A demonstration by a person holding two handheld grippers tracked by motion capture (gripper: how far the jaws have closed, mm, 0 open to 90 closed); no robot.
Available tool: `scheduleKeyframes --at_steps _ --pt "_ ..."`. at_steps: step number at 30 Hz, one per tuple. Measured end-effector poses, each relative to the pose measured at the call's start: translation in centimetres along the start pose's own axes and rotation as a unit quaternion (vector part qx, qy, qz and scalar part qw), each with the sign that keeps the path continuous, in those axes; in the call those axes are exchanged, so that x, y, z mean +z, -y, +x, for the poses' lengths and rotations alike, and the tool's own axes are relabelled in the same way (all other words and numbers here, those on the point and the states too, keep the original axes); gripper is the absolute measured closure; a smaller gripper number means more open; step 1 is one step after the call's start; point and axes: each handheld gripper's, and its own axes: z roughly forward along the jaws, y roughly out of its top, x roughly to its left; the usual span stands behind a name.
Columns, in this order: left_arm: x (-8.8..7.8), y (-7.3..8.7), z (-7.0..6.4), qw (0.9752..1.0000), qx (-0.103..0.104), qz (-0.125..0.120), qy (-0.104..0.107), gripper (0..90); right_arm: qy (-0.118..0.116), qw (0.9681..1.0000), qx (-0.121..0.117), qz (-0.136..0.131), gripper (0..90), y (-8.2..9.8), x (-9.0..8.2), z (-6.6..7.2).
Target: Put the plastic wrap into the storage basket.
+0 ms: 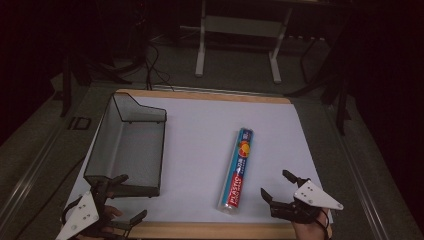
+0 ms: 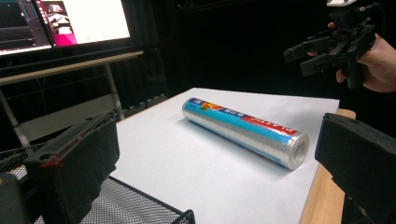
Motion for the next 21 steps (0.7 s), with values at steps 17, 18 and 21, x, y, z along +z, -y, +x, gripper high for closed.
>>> scheduleKeyframes --at_steps 17,18,21 --pt "0.0 0.0 0.0 1.0 -0.001 -0.001 0.003 0.6 -0.013 0.999 -0.016 0.039 13.0 -0.9 -0.4 0.7" --pt "-0.1 0.0 0.0 1.0 0.0 -0.001 0.001 0.6 -0.013 0.999 -0.019 0.04 13.1 -1.0 -0.4 0.8" --pt "0.0 0.0 -0.1 1.0 -0.002 -0.002 0.002 0.6 -0.014 0.999 -0.021 0.038 12.9 -1.1 -0.4 1.0"
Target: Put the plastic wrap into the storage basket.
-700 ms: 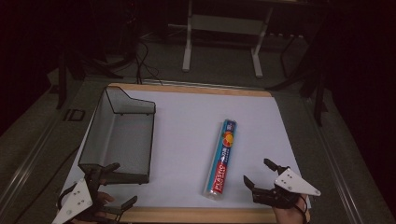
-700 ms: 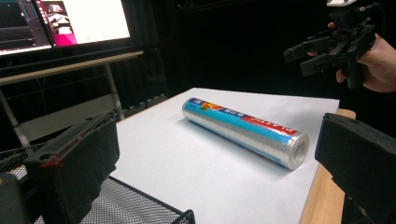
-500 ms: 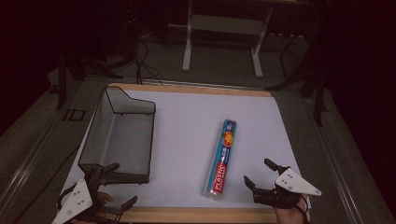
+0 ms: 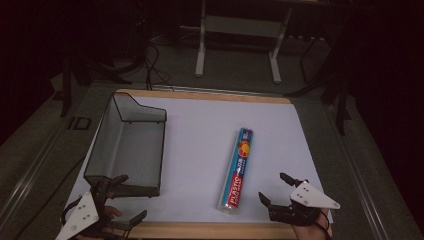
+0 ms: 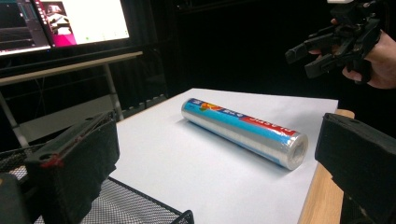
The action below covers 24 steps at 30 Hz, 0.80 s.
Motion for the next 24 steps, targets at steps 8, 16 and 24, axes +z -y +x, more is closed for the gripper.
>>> scheduleKeyframes --at_steps 8,16,24 --pt "0.1 0.0 -0.1 1.0 -0.004 0.0 0.003 0.6 0.032 0.9994 -0.017 -0.001 11.5 -1.5 -0.1 1.0" --pt "0.1 0.0 -0.3 1.0 -0.007 -0.002 0.006 0.6 0.051 0.9979 -0.032 0.025 11.3 -3.1 1.1 2.2" --pt "0.1 -0.1 -0.5 0.9999 -0.006 -0.002 0.011 0.6 0.035 0.9985 -0.012 0.041 10.6 -4.4 2.8 2.6"
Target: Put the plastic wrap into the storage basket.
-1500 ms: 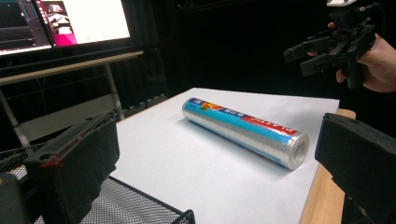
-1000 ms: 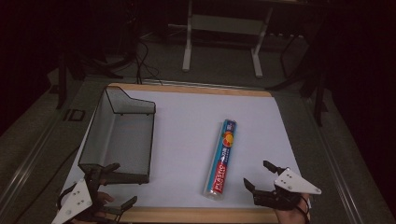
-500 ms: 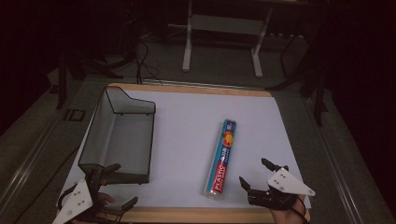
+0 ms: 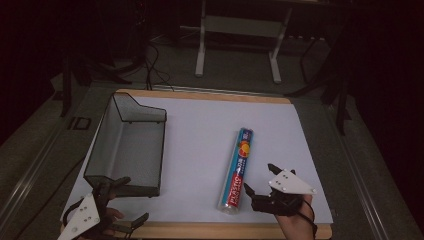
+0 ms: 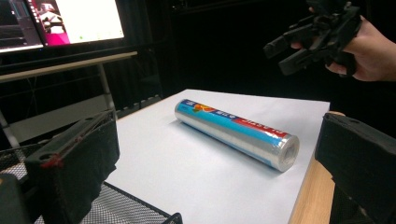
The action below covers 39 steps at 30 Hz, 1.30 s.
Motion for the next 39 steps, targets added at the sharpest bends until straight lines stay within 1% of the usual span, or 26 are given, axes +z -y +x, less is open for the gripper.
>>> scheduleKeyframes --at_steps 2,3,5,6,9,11,15,16,18,19,20,21,22,23,24,25,26,29,31,32,33,34,35,36,38,39 --pt "0.0 0.0 0.0 1.0 0.0 0.001 0.0 0.6 -0.004 1.0 0.002 0.006 10.2 -0.5 0.5 0.2" --pt "0.0 0.0 -0.1 1.0 -0.002 -0.001 0.001 0.6 0.008 0.9999 0.006 0.008 10.2 -0.9 1.0 0.6" --pt "0.0 0.0 -0.1 1.0 -0.003 -0.001 0.001 0.6 0.007 0.9999 0.009 0.008 10.2 -1.1 1.2 0.7" --pt "0.0 0.0 -0.1 1.0 -0.002 -0.001 0.002 0.6 0.007 0.9998 0.014 0.009 10.1 -1.3 1.5 0.8" --pt "0.0 0.0 -0.1 1.0 -0.004 -0.001 0.003 0.6 0.007 0.9994 0.027 0.02 10.1 -1.9 2.6 1.3" --pt "0.0 0.0 -0.1 1.0 -0.004 -0.002 0.003 0.6 0.014 0.9991 0.028 0.029 10.1 -2.2 3.2 1.6" --pt "-0.1 0.0 -0.1 1.0 -0.005 -0.004 0.002 0.6 0.026 0.9978 0.048 0.039 10.1 -2.7 4.5 2.2" --pt "-0.1 0.0 -0.1 1.0 -0.005 -0.004 0.003 0.6 0.024 0.9975 0.056 0.036 10.1 -2.8 4.8 2.2" --pt "-0.1 -0.1 -0.1 1.0 -0.004 -0.004 0.003 0.6 0.025 0.9962 0.072 0.043 10.1 -2.9 5.4 2.3" --pt "-0.1 -0.1 -0.1 1.0 -0.004 -0.004 0.003 0.6 0.025 0.9962 0.072 0.043 10.1 -2.9 5.4 2.3" --pt "-0.1 -0.1 -0.2 1.0 -0.004 -0.005 0.004 0.6 0.024 0.9957 0.077 0.045 10.1 -3.0 5.7 2.4" --pt "-0.1 -0.1 -0.2 1.0 -0.003 -0.004 0.003 0.6 0.037 0.9943 0.086 0.052 10.1 -3.1 6.4 2.5" --pt "-0.1 -0.1 -0.2 1.0 -0.003 -0.004 0.004 0.6 0.036 0.9932 0.096 0.054 10.1 -3.0 6.7 2.4" --pt "-0.1 -0.1 -0.2 1.0 -0.004 -0.004 0.003 0.6 0.044 0.992 0.103 0.057 10.1 -3.0 7.0 2.4" --pt "-0.1 -0.1 -0.2 1.0 -0.004 -0.004 0.004 0.6 0.048 0.9901 0.114 0.066 10.1 -2.9 7.4 2.3" --pt "-0.1 -0.1 -0.2 1.0 -0.004 -0.004 0.004 0.6 0.047 0.9878 0.128 0.075 10.1 -2.9 7.8 2.2" --pt "-0.1 -0.1 -0.2 1.0 -0.004 -0.003 0.004 0.6 0.056 0.9852 0.139 0.083 10.1 -2.8 8.2 2.1" --pt "-0.1 -0.1 -0.3 1.0 -0.003 -0.004 0.005 0.6 0.071 0.9766 0.169 0.112 10.1 -2.5 9.5 1.7" --pt "-0.1 -0.1 -0.3 1.0 -0.002 -0.004 0.005 0.6 0.081 0.9736 0.173 0.125 10.1 -2.3 10.2 1.6" --pt "-0.1 -0.1 -0.3 1.0 -0.002 -0.004 0.005 0.6 0.081 0.9736 0.173 0.125 10.1 -2.3 10.2 1.6" --pt "-0.1 -0.1 -0.3 1.0 -0.003 -0.004 0.006 0.6 0.085 0.9723 0.176 0.128 10.1 -2.2 10.6 1.6" --pt "-0.1 -0.1 -0.3 1.0 -0.003 -0.003 0.006 0.6 0.095 0.9695 0.178 0.139 10.1 -2.1 11.1 1.6" --pt "-0.1 -0.1 -0.3 1.0 -0.003 -0.004 0.006 0.6 0.098 0.9672 0.183 0.146 10.1 -2.0 11.5 1.6" --pt "-0.1 -0.1 -0.3 1.0 -0.003 -0.004 0.005 0.6 0.1 0.9642 0.192 0.153 10.1 -2.0 11.8 1.5" --pt "-0.1 -0.1 -0.3 1.0 -0.003 -0.004 0.006 0.6 0.111 0.9589 0.197 0.172 10.1 -1.8 12.5 1.2" --pt "-0.1 -0.1 -0.3 1.0 -0.003 -0.004 0.005 0.6 0.119 0.9554 0.202 0.18 10.1 -1.8 12.8 1.1"
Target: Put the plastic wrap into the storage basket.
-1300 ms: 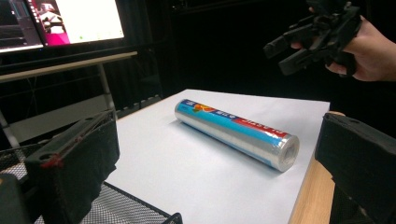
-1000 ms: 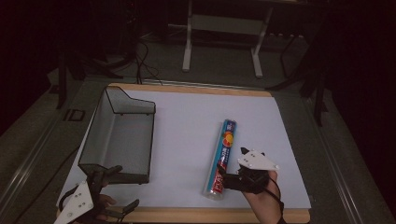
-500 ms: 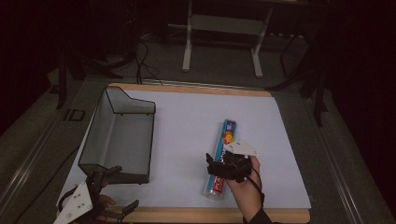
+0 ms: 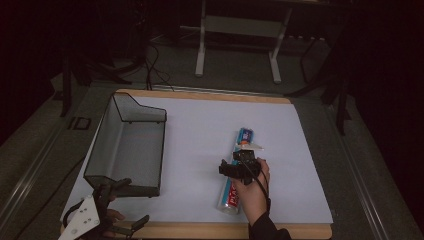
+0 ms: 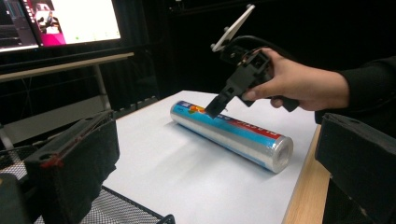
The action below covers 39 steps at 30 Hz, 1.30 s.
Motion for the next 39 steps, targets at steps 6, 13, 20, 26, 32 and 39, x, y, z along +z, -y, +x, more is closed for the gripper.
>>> scheduleKeyframes --at_steps 6,13,20,26,32,39 --pt "0.0 0.0 0.0 1.0 0.0 0.0 0.001 0.6 0.015 0.9983 0.027 0.049 10.1 -0.8 1.7 -0.5" --pt "0.0 0.0 -0.1 1.0 0.002 0.001 0.001 0.6 -0.001 0.9917 0.098 0.083 13.0 -1.5 3.3 -1.3" --pt "0.0 0.0 -0.1 1.0 0.004 0.001 0.001 0.6 -0.012 0.9812 0.153 0.117 13.1 -1.5 4.8 -2.3" --pt "0.1 0.0 -0.1 1.0 0.003 0.002 0.002 0.6 -0.02 0.9691 0.188 0.158 13.2 -1.5 6.0 -2.9" --pt "0.1 0.0 -0.1 1.0 0.005 0.003 0.001 0.6 -0.026 0.9575 0.214 0.191 15.0 -1.2 6.7 -3.4" --pt "0.2 0.0 -0.2 1.0 0.007 0.006 0.001 0.6 -0.019 0.9584 0.194 0.209 17.9 -1.4 6.9 -3.0"
